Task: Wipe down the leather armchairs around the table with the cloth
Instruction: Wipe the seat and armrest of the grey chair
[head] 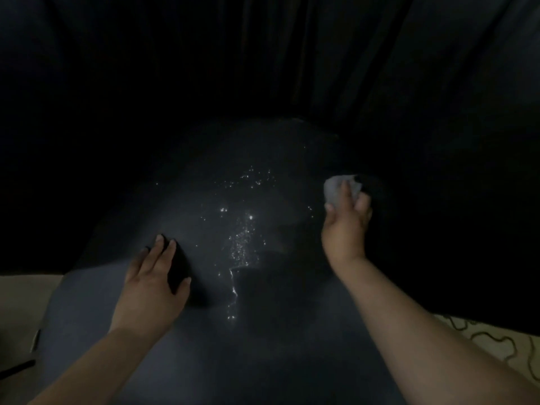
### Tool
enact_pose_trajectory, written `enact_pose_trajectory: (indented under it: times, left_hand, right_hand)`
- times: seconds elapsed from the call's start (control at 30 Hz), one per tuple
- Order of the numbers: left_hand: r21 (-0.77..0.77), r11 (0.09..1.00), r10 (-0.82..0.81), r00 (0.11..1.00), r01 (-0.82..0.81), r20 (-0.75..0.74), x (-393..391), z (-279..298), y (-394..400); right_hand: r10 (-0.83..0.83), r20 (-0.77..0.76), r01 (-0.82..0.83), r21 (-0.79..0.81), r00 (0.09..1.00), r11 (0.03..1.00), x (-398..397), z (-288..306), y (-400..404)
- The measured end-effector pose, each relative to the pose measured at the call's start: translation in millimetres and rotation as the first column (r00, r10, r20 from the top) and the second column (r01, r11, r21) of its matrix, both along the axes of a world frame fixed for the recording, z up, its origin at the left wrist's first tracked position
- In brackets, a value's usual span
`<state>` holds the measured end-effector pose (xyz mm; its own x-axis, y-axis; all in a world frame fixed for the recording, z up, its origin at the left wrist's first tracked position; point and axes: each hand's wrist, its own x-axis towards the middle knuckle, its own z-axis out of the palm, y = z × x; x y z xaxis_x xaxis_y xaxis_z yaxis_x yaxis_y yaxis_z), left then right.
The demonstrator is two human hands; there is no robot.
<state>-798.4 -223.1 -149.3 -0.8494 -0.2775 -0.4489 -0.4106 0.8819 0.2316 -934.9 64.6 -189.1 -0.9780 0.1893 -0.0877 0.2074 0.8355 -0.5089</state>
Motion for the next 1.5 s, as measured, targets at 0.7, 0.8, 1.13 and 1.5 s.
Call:
enact_pose_trajectory:
  times: [0.7, 0.8, 1.13, 1.5]
  left_hand:
    - [0.011, 0.998, -0.055, 0.998, 0.055, -0.026, -13.1, 4.0, -4.9]
    - [0.02, 0.998, -0.061, 0.997, 0.061, -0.039, -19.7, 2.2, -3.7]
    - [0.062, 0.992, -0.098, 0.977, 0.112, -0.187, -45.7, 4.1, -3.1]
    - [0.002, 0.986, -0.167, 0.974, 0.169, -0.151, -123.6, 3.1, -1.7]
  right_hand:
    - [0.1, -0.072, -0.11, -0.161, 0.992, 0.981, -64.4, 8.7, -24.1]
    - [-0.104, -0.05, 0.093, -0.194, 0.993, 0.977, -92.9, 2.6, -21.3]
    - [0.157, -0.091, -0.147, 0.103, 0.983, 0.984, -114.5, -12.5, -34.6]
    - [0.258, -0.06, -0.261, -0.069, 0.964, 0.963, -122.3, -10.2, -50.9]
